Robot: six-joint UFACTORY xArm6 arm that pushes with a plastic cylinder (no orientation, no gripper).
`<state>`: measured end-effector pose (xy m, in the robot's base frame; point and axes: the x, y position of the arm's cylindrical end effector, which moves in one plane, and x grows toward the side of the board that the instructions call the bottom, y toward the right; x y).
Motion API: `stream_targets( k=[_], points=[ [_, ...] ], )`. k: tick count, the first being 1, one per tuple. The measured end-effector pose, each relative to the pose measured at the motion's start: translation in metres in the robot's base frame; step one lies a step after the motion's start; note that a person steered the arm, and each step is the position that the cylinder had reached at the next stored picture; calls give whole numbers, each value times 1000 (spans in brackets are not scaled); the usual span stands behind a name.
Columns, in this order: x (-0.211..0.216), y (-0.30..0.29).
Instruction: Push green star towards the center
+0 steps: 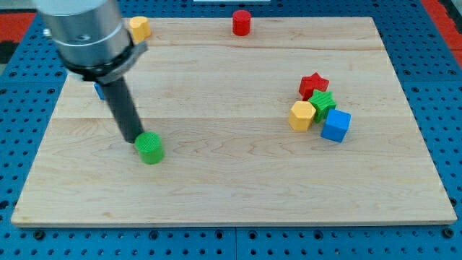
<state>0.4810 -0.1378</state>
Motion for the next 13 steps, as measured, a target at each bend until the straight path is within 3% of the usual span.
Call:
stream_targets(
  k=[3,4,5,6,7,9,13],
  points=[
    [-9,80],
    [2,88],
    [39,103],
    [64,81],
    [69,23],
    [32,23],
    [-6,98]
  ],
)
